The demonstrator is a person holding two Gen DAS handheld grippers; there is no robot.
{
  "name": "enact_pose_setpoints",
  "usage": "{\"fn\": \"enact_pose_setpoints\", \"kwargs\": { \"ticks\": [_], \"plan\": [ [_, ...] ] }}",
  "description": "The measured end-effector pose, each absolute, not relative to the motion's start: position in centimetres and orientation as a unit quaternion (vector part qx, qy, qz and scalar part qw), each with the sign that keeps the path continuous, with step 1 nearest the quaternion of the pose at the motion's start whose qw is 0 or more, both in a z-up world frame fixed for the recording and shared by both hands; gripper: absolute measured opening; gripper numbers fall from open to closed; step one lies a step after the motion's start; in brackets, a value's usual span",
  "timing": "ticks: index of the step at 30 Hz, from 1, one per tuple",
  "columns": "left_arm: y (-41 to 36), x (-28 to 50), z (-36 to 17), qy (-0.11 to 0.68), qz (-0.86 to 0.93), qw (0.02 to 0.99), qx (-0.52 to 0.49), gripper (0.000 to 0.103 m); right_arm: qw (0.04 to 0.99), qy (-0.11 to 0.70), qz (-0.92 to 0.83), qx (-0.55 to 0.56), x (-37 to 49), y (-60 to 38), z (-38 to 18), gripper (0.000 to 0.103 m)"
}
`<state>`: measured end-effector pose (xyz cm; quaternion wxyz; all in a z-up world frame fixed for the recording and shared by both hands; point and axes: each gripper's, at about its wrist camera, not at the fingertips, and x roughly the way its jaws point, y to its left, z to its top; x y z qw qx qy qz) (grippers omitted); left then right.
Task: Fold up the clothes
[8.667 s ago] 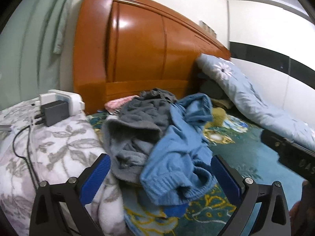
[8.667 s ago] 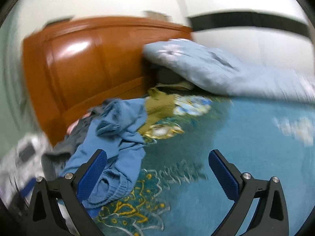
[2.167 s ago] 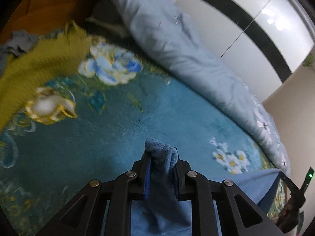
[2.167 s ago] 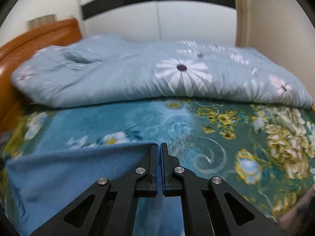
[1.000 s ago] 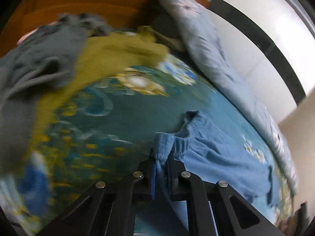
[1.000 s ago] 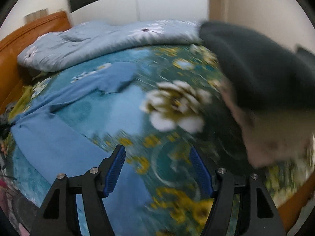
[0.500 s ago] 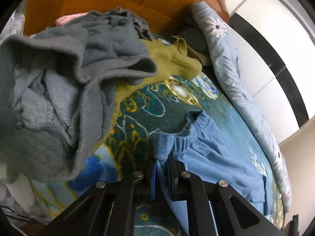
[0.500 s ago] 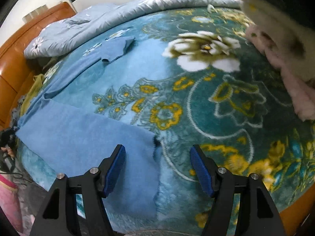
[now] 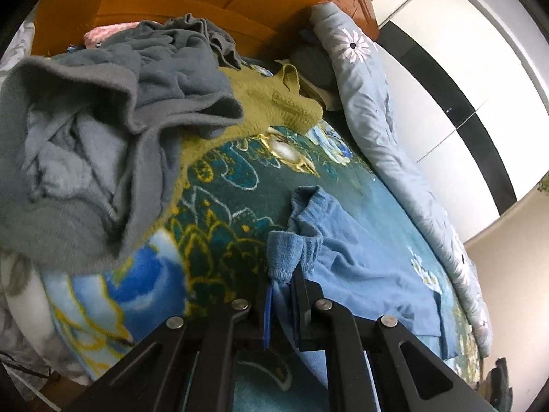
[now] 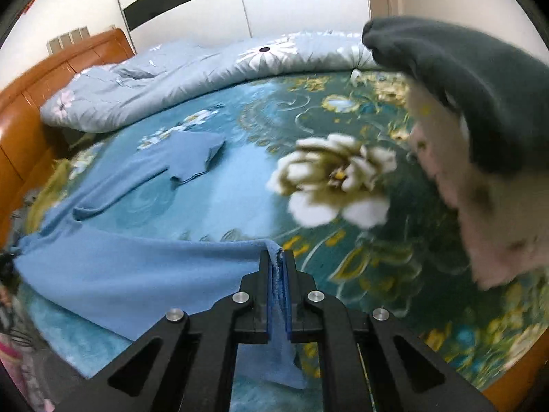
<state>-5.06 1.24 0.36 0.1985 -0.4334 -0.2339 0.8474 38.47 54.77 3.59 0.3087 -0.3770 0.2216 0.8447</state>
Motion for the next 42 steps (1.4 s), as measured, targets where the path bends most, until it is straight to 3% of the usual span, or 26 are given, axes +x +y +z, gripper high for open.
{"fn": "enact_pose_setpoints", "kwargs": {
  "ticks": [8,11,13,14,19,24,30,32,33,42],
  "plan": [
    [-0.6,-4.8,-2.3,-0.252,0.826,0.194,-0.466,0.014,0.304,0.244,0.826,-0.408,38.0,55.9,0.3,0.009],
    [-1.5,-3.9,-1.7,-0.241,0.835,0.183,-0.46,0.025,0.323,0.207,0.836,-0.392,38.4,55.8,2.5,0.022],
    [-2.3,-3.1,-0.5,-0.226,0.855,0.157,-0.44,0.028,0.338,0.175,0.845,-0.376,38.6,55.7,4.3,0.034],
    [-2.5,-2.7,0.3,-0.216,0.866,0.141,-0.429,0.029,0.344,0.16,0.848,-0.369,38.5,55.6,5.1,0.035],
    [2.1,-1.7,4.5,-0.182,0.893,0.167,-0.375,0.057,0.312,0.111,0.868,-0.37,32.8,55.7,6.3,0.042],
    [10.5,-1.5,3.2,-0.18,0.868,0.236,-0.399,0.057,0.188,0.119,0.881,-0.417,22.1,54.3,2.1,0.042],
    [14.7,0.1,-1.1,-0.19,0.85,0.282,-0.402,0.057,0.188,0.082,0.863,-0.462,15.5,55.0,-0.7,0.042],
    [14.8,0.5,-1.4,-0.182,0.847,0.309,-0.392,0.057,0.188,0.068,0.856,-0.476,14.7,55.3,-1.1,0.021],
    [14.7,0.5,-1.5,-0.181,0.847,0.315,-0.387,0.057,0.193,0.064,0.854,-0.48,14.5,55.7,-1.1,0.002],
    [14.5,-1.6,-3.1,-0.205,0.827,0.312,-0.42,0.058,0.323,0.092,0.838,-0.43,11.6,67.0,4.2,0.002]
  ]
}}
